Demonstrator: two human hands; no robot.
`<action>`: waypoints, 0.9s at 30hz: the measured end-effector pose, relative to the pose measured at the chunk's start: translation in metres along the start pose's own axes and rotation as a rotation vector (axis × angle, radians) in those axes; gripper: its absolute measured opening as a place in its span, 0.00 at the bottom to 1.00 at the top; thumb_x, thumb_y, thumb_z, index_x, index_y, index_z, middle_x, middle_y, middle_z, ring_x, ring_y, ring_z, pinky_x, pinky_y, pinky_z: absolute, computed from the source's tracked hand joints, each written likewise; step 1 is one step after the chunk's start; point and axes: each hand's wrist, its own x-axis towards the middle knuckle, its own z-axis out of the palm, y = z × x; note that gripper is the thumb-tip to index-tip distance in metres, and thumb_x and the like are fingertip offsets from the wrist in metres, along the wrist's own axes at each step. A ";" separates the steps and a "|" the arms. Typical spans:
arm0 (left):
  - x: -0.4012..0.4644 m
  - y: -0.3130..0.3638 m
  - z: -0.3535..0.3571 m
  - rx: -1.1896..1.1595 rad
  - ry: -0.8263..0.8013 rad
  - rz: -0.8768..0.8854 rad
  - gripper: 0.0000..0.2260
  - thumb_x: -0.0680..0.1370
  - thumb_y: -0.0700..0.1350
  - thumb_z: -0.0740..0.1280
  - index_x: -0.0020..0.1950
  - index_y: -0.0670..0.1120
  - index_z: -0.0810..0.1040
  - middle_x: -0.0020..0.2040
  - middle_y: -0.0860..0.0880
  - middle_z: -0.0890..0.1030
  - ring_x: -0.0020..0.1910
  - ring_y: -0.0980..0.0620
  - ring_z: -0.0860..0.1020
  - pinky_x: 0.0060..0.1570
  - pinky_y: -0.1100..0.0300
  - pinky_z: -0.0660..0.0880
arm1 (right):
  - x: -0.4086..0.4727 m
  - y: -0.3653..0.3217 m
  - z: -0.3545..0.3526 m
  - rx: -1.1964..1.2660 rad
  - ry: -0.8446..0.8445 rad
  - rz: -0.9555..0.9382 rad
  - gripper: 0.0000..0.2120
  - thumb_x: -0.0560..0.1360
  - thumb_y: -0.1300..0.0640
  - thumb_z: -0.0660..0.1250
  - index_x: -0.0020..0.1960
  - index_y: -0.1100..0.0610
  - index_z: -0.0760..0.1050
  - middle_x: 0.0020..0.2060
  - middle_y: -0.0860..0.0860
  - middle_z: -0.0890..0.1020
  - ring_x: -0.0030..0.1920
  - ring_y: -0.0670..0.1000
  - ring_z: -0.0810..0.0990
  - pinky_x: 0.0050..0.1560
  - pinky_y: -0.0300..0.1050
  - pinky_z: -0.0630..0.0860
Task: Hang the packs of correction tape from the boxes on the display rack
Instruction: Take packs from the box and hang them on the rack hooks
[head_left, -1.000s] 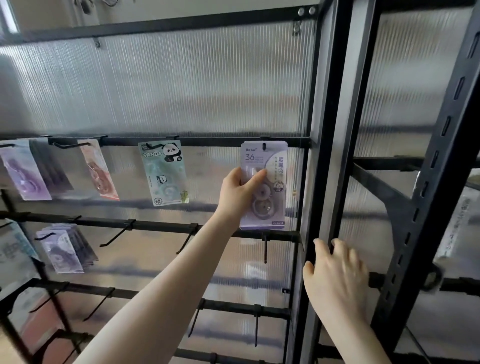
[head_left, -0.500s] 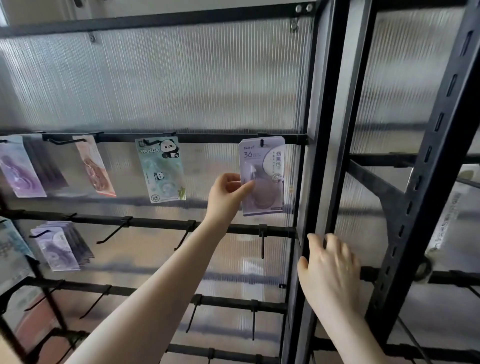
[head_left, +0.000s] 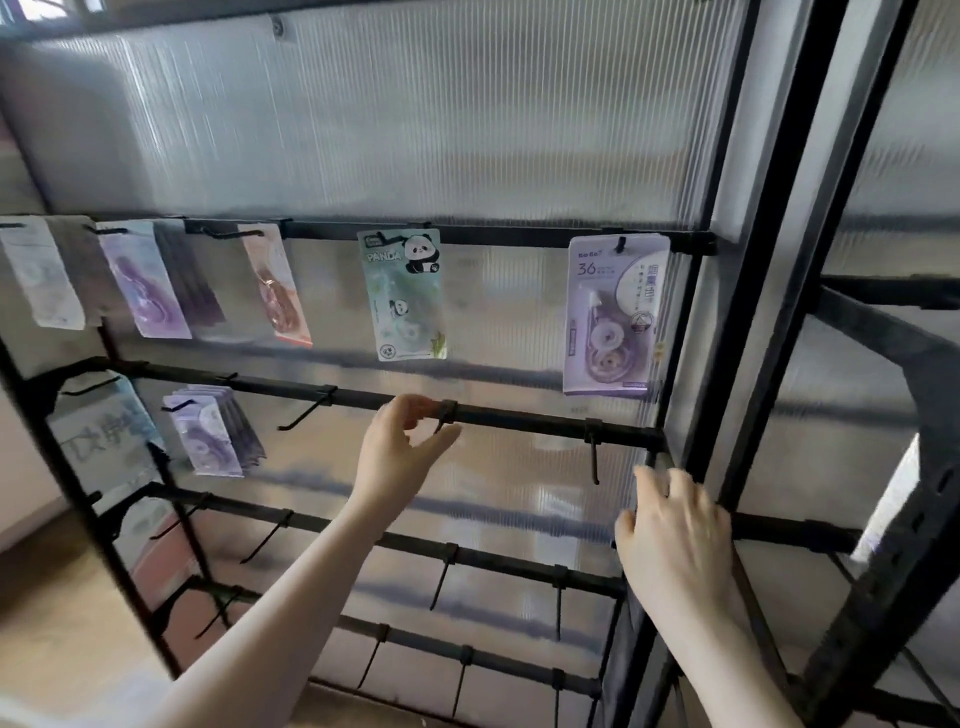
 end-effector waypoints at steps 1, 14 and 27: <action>-0.003 -0.007 -0.009 0.038 0.016 0.011 0.11 0.71 0.48 0.73 0.49 0.55 0.73 0.49 0.58 0.76 0.50 0.57 0.73 0.47 0.65 0.69 | -0.001 -0.006 0.002 0.002 -0.009 -0.001 0.20 0.62 0.61 0.76 0.52 0.63 0.77 0.43 0.62 0.79 0.42 0.63 0.79 0.40 0.54 0.76; -0.001 -0.169 -0.120 0.212 -0.036 0.031 0.17 0.70 0.46 0.73 0.57 0.45 0.76 0.53 0.49 0.77 0.53 0.48 0.74 0.52 0.52 0.73 | -0.034 -0.146 0.045 -0.067 -0.024 0.027 0.24 0.59 0.60 0.78 0.54 0.60 0.79 0.43 0.59 0.80 0.41 0.61 0.80 0.39 0.53 0.77; -0.005 -0.268 -0.160 0.222 -0.215 -0.088 0.15 0.69 0.42 0.75 0.54 0.43 0.78 0.49 0.48 0.77 0.51 0.46 0.74 0.50 0.51 0.71 | -0.080 -0.245 0.095 -0.084 -0.236 0.099 0.24 0.57 0.56 0.79 0.52 0.57 0.79 0.42 0.55 0.80 0.41 0.56 0.80 0.39 0.49 0.79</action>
